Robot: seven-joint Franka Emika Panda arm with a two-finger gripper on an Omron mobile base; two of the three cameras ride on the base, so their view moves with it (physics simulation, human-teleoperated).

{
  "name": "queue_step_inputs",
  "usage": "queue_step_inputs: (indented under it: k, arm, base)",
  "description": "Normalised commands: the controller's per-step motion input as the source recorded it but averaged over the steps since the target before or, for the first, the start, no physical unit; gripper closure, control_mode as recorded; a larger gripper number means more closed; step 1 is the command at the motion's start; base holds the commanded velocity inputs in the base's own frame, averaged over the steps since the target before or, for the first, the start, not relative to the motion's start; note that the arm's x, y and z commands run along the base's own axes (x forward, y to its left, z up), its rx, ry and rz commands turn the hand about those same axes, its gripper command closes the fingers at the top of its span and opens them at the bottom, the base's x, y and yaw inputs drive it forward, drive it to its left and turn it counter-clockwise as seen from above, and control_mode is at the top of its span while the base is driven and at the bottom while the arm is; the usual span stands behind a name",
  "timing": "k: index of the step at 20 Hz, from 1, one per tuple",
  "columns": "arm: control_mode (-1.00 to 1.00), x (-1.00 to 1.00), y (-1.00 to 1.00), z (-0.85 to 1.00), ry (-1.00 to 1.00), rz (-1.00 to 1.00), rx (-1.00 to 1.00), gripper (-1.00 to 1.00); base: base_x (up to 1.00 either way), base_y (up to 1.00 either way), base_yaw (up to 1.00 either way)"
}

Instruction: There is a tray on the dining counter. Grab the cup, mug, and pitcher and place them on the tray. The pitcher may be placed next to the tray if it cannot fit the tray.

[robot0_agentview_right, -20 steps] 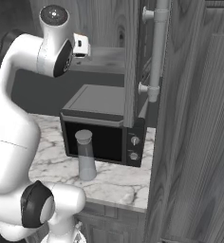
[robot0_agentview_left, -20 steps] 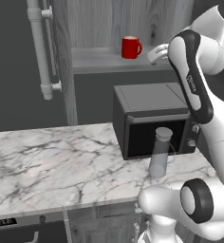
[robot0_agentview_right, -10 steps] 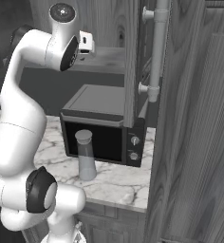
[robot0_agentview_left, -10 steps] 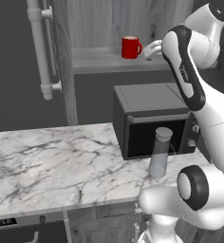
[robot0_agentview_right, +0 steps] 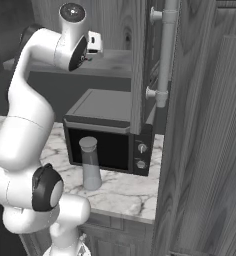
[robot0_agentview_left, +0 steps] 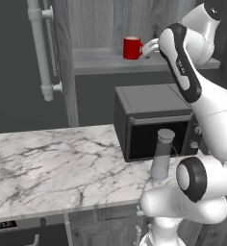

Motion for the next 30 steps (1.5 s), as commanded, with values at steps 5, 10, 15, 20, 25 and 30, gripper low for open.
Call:
queue_step_inputs:
  k: [5, 10, 15, 20, 25, 30]
  arm:
    - [-1.00, 0.23, 0.00, 0.00, -0.04, 0.01, 0.00, -1.00]
    - [-1.00, 0.29, 0.04, 0.00, -0.02, 0.03, 0.00, -1.00]
    - [-1.00, 0.29, 0.15, 0.00, 0.00, 0.04, 0.00, -1.00]
    - [-1.00, 0.29, 0.04, 0.00, 0.00, 0.04, 0.00, -1.00]
    - [-1.00, 0.28, 0.00, 0.00, 0.00, 0.04, 0.00, -1.00]
    - [-1.00, 0.24, 0.00, 0.00, 0.00, 0.04, 0.00, -1.00]
  base:
    - [0.00, 0.00, 0.00]
    - [0.00, 0.00, 0.00]
    - [0.00, 0.00, 0.00]
    - [0.00, 0.00, 0.00]
    - [0.00, 0.00, 0.00]
    - [0.00, 0.00, 0.00]
